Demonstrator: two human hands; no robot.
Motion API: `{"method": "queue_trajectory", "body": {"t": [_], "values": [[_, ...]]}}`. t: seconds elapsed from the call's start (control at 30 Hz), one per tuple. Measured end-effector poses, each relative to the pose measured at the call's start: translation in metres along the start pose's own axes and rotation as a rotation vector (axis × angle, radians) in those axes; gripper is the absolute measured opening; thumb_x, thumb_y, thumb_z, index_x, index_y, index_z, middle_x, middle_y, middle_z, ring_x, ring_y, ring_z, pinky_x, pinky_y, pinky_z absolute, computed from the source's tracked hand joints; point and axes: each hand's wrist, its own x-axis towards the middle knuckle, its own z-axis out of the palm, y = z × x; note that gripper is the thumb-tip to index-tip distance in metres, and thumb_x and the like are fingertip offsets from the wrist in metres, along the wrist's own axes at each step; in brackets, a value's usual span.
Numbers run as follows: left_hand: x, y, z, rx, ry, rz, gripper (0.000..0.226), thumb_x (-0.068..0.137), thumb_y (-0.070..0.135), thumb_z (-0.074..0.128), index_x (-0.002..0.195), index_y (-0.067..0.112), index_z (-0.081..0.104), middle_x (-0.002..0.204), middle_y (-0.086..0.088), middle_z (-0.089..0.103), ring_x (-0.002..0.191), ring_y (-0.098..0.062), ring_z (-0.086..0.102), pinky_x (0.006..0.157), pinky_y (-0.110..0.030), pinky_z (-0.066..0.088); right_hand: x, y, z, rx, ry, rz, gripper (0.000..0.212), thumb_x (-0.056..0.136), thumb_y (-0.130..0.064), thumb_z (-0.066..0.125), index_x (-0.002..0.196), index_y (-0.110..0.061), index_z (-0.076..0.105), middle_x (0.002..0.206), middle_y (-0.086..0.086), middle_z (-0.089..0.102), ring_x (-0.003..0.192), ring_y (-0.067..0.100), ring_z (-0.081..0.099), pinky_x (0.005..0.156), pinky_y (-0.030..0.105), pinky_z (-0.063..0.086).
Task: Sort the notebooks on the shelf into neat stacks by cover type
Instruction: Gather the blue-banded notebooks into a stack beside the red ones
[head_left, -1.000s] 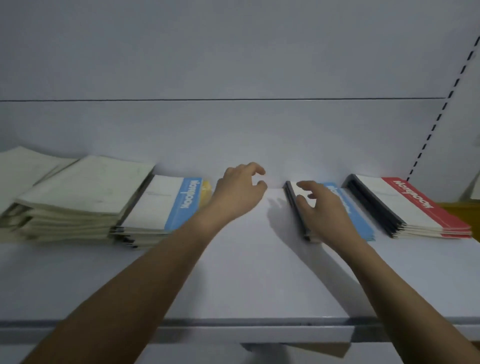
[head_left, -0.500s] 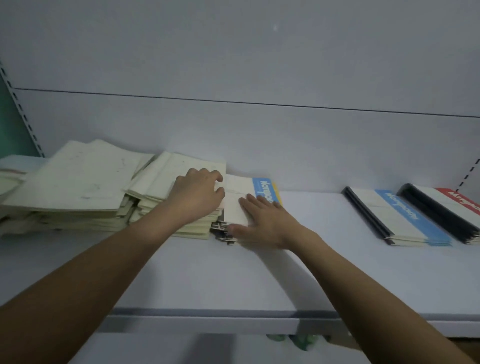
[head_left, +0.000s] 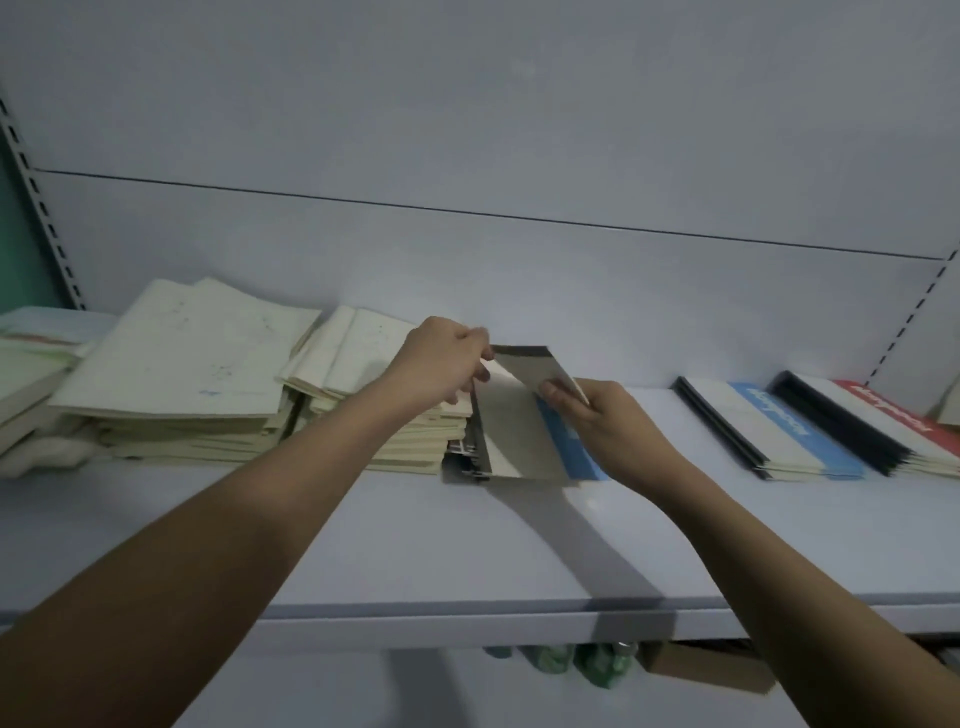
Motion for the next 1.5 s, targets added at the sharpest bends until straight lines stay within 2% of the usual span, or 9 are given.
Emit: {"method": "queue_trajectory", "body": {"t": [0.17,0.33,0.5,0.7,0.77,0.87,1.03,1.2,1.5], "values": [[-0.009,0.011,-0.004,-0.611,-0.391,-0.341,0.065,0.096,0.058,0.039,0.118,0.001,0.059,0.103,-0.019,0.071,0.086,-0.035,0.072,0.065,-0.035,0.058,0.001,-0.022,0.010,-0.194,0.171,-0.168,0.024,0.102,-0.033,0.042,0.098,-0.033,0.066,0.080,-0.012,0.064,0.075,0.013,0.056,0.069,0.031,0.043],[0.002,0.015,-0.008,-0.672,-0.141,-0.320,0.034,0.098,0.015,0.045,0.131,0.006,0.051,0.113,-0.014,0.067,0.085,-0.024,0.067,0.065,-0.035,0.056,-0.002,-0.016,0.011,-0.193,-0.083,-0.316,0.077,0.085,-0.040,0.070,0.148,-0.045,0.024,0.153,-0.022,0.027,0.140,0.003,0.028,0.109,0.024,0.033],[0.009,0.009,-0.031,-0.644,0.087,-0.199,0.036,0.098,0.007,0.040,0.133,0.015,0.046,0.116,-0.008,0.062,0.086,-0.018,0.061,0.065,-0.030,0.051,-0.010,0.023,0.017,-0.279,-0.175,-0.139,0.116,0.071,-0.058,0.075,0.153,-0.035,-0.004,0.161,-0.015,0.004,0.147,0.008,0.005,0.120,0.039,0.017],[0.007,-0.005,-0.046,-0.580,0.153,-0.183,0.038,0.099,0.008,0.039,0.136,0.017,0.044,0.099,-0.005,0.062,0.079,-0.018,0.061,0.054,-0.028,0.050,-0.009,0.043,0.021,-0.349,-0.255,0.012,0.075,0.084,-0.056,0.063,0.148,-0.044,0.026,0.146,-0.019,0.042,0.130,0.012,0.041,0.105,0.029,0.036],[0.006,-0.009,-0.052,-0.575,0.168,-0.198,0.039,0.100,0.010,0.039,0.137,0.017,0.044,0.095,-0.002,0.061,0.079,-0.017,0.061,0.049,-0.025,0.049,-0.007,0.038,0.011,-0.180,-0.156,-0.031,0.019,0.094,-0.044,0.055,0.111,-0.044,0.063,0.111,-0.019,0.061,0.102,0.002,0.054,0.087,0.022,0.041],[0.005,-0.013,-0.054,-0.546,0.201,-0.188,0.038,0.099,0.008,0.039,0.137,0.015,0.044,0.099,-0.003,0.061,0.077,-0.014,0.059,0.048,-0.023,0.047,0.000,0.029,-0.003,0.081,0.079,-0.027,0.039,0.100,-0.040,0.044,0.068,-0.019,0.052,0.068,-0.010,0.046,0.062,0.004,0.039,0.063,0.029,0.032],[0.002,-0.010,-0.036,-0.560,0.137,-0.213,0.034,0.101,0.011,0.038,0.135,0.012,0.044,0.104,-0.007,0.062,0.078,-0.016,0.059,0.058,-0.027,0.049,0.021,0.000,-0.006,0.172,0.388,-0.037,0.046,0.100,-0.040,0.040,0.085,0.001,0.054,0.073,-0.001,0.050,0.069,0.013,0.044,0.062,0.029,0.036],[0.006,-0.003,-0.014,-0.767,-0.050,-0.331,0.043,0.095,0.052,0.050,0.122,0.019,0.055,0.109,-0.010,0.069,0.093,-0.027,0.068,0.071,-0.040,0.059,0.012,-0.037,0.024,-0.081,0.082,-0.219,0.034,0.101,-0.040,0.043,0.131,-0.036,0.056,0.112,-0.019,0.065,0.101,0.002,0.059,0.085,0.011,0.042],[0.018,-0.028,-0.036,-0.628,0.164,-0.250,0.025,0.091,0.001,0.048,0.114,0.001,0.058,0.101,-0.015,0.069,0.083,-0.027,0.068,0.066,-0.033,0.056,0.013,-0.010,0.028,0.179,-0.016,-0.074,0.057,0.095,-0.060,0.027,0.148,-0.040,0.032,0.149,-0.026,0.030,0.134,-0.008,0.028,0.107,0.016,0.019]]}}
